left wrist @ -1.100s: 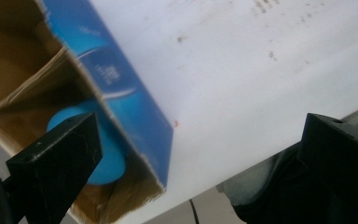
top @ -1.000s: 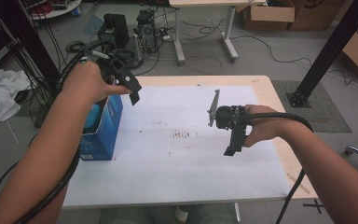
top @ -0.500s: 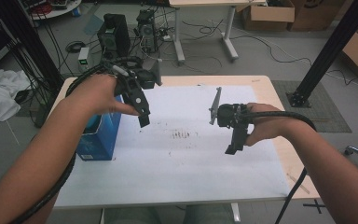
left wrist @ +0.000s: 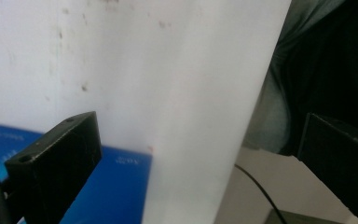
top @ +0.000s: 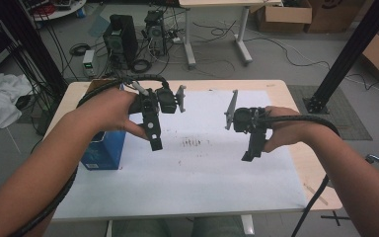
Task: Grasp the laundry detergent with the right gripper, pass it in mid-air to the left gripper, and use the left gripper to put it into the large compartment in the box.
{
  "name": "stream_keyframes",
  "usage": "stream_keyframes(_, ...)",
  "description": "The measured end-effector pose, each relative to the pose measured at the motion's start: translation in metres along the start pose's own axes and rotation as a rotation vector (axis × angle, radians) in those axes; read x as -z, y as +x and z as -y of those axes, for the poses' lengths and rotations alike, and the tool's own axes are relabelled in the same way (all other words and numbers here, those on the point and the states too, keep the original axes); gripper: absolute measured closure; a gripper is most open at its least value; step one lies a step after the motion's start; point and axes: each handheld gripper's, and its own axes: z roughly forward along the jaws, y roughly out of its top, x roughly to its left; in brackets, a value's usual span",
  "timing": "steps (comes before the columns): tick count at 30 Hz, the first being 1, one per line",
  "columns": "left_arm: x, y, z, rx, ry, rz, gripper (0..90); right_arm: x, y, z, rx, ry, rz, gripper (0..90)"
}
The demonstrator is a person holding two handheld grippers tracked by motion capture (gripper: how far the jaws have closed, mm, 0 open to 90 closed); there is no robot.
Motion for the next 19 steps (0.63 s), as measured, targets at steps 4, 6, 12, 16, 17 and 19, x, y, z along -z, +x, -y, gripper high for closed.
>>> stream_keyframes(4, -0.001, 0.002, -0.001, -0.011, -0.001, 0.013, 0.1, 0.003, -0.001, -0.001, 0.002, -0.004, 0.002, 1.0)
stream_keyframes(6, -0.002, 0.003, -0.001, -0.02, 0.007, 0.015, 0.1, 0.002, -0.001, -0.001, -0.002, -0.004, 0.002, 1.0)
stream_keyframes(12, -0.006, 0.004, -0.002, -0.027, 0.008, 0.021, 0.1, 0.0, -0.003, -0.002, -0.007, 0.001, -0.003, 1.1)
stream_keyframes(16, -0.009, 0.005, -0.002, -0.033, 0.018, 0.027, 0.1, 0.0, -0.005, -0.002, -0.009, -0.002, 0.001, 1.0)
stream_keyframes(17, -0.009, 0.005, -0.002, -0.034, 0.018, 0.025, 0.1, 0.001, -0.005, -0.002, -0.008, -0.003, 0.001, 1.0)
stream_keyframes(19, -0.01, 0.005, -0.002, -0.031, 0.018, 0.027, 0.1, 0.0, -0.005, -0.002, -0.011, -0.005, 0.003, 1.1)
